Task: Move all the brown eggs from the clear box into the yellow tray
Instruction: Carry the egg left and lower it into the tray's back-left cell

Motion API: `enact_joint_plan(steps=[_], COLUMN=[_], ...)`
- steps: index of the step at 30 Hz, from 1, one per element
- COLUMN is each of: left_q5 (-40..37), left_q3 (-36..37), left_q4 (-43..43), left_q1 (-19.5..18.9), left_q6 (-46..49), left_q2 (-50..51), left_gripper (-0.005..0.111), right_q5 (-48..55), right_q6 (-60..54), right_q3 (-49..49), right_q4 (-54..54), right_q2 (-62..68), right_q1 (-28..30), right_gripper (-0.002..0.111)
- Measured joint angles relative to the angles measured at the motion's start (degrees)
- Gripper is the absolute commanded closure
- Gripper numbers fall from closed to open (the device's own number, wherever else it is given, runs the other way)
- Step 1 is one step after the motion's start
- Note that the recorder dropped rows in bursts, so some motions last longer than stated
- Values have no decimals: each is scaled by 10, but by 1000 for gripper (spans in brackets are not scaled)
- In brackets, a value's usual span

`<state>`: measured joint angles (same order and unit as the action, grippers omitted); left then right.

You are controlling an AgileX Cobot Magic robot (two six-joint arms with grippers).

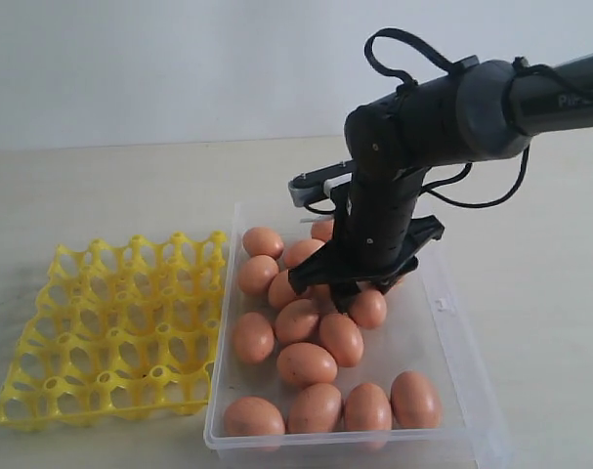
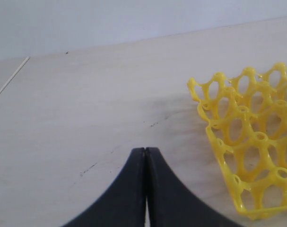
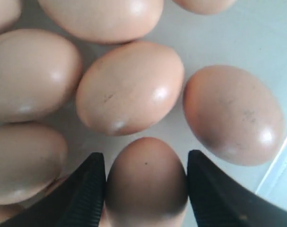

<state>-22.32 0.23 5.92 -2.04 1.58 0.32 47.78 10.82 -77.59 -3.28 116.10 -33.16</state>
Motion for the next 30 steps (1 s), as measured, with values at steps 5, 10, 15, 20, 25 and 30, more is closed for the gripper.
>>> enact_joint_plan(steps=[5,10,15,20,25,30], left_q5=[0,0,0,0,0,0], left_q3=[0,0,0,0,0,0], left_q4=[0,0,0,0,0,0], left_q1=[0,0,0,0,0,0], left_q6=[0,0,0,0,0,0], left_q2=[0,0,0,0,0,0], left_gripper=[107,107,107,107,107,107], right_q5=[-154,-354,-468,-563,-673,-704], right_q6=[-153,-311,-326,-179,100,269], right_q3=[1,1,1,1,-16,-84], right_q4=[45,144,143,4,-174,-322], right_q2=[-128,-154,-118,-64,-6,63], right_q1=[-3,-50,-89,-116,-121,-121], right_gripper=[108,108,108,108,108,108])
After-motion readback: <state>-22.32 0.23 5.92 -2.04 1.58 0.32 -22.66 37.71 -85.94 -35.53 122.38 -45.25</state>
